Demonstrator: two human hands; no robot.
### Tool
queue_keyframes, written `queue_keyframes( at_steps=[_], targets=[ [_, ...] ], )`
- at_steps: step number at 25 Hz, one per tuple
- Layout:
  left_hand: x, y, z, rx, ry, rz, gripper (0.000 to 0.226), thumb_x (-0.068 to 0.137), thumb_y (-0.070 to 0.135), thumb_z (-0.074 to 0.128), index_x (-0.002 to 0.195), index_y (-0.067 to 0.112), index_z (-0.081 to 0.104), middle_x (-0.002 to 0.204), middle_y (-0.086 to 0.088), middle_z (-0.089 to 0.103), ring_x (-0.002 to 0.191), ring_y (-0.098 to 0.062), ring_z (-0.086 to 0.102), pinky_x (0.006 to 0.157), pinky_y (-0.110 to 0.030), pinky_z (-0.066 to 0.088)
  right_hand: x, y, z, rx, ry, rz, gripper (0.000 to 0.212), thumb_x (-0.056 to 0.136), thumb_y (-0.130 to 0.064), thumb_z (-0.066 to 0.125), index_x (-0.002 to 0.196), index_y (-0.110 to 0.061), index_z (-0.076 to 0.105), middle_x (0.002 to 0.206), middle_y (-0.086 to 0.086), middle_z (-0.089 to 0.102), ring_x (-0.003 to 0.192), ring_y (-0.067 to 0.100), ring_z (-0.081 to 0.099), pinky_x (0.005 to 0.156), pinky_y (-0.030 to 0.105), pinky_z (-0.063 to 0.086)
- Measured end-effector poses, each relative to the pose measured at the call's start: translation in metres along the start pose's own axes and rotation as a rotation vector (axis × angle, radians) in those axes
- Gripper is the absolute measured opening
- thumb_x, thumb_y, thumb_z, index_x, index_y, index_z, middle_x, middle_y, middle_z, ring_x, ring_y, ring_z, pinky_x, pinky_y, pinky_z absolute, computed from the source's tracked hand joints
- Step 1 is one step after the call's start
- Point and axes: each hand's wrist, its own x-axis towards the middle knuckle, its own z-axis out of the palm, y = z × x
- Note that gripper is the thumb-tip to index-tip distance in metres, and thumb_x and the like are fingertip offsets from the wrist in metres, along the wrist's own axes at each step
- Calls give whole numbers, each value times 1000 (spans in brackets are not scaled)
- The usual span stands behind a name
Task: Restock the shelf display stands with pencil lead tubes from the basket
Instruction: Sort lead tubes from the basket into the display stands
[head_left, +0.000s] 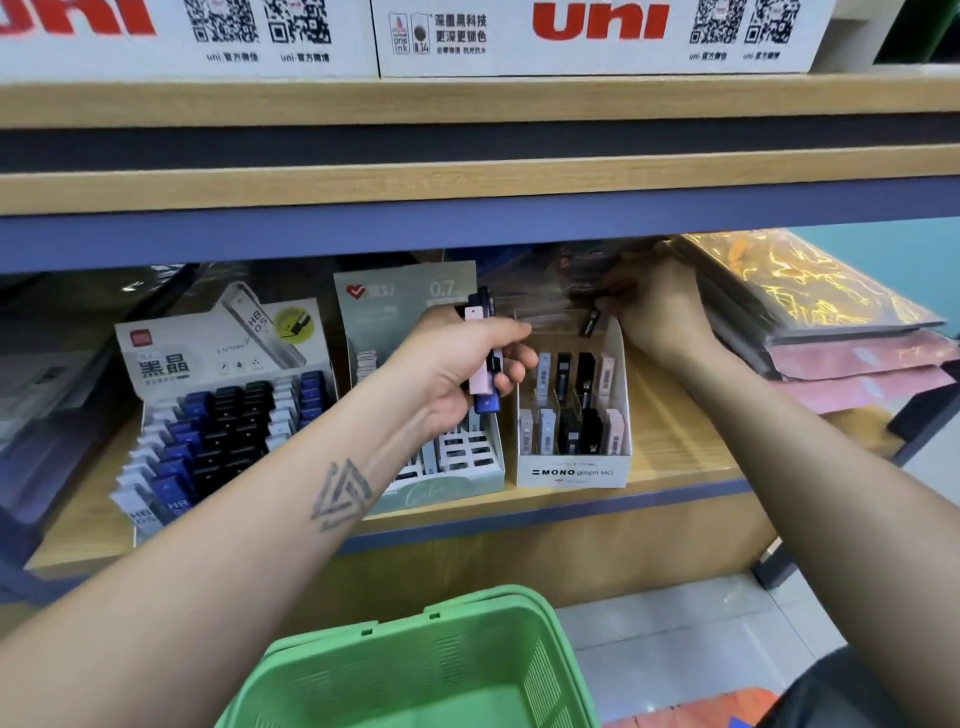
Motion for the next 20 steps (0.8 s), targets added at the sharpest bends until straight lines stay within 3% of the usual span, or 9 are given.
queue_keyframes(
  at_steps=[8, 14, 20],
  targets=[
    [12, -7, -2, 11, -8, -42, 30, 93, 2, 66, 118, -13, 60, 71, -16, 66, 51, -15, 55, 40, -18, 40, 7, 1, 20, -52, -125, -28, 18, 86, 1, 72, 101, -8, 78, 101, 10, 75, 95, 24, 69, 87, 38, 58],
    [14, -7, -1, 0, -27, -48, 18, 93, 2, 66, 109, -5, 61, 71, -15, 65, 50, -15, 55, 40, -18, 40, 3, -3, 27, -269, -128, -41, 13, 94, -2, 63, 100, -8, 73, 99, 10, 71, 89, 23, 67, 79, 29, 54],
    [11, -10, 0, 0, -66, -79, 5, 94, 1, 65, 96, 0, 61, 70, -15, 66, 51, -15, 56, 40, -17, 42, -2, -7, 25, -329, -153, -80, 17, 93, 2, 59, 104, -6, 69, 102, 12, 69, 92, 27, 66, 72, 26, 47]
  ],
)
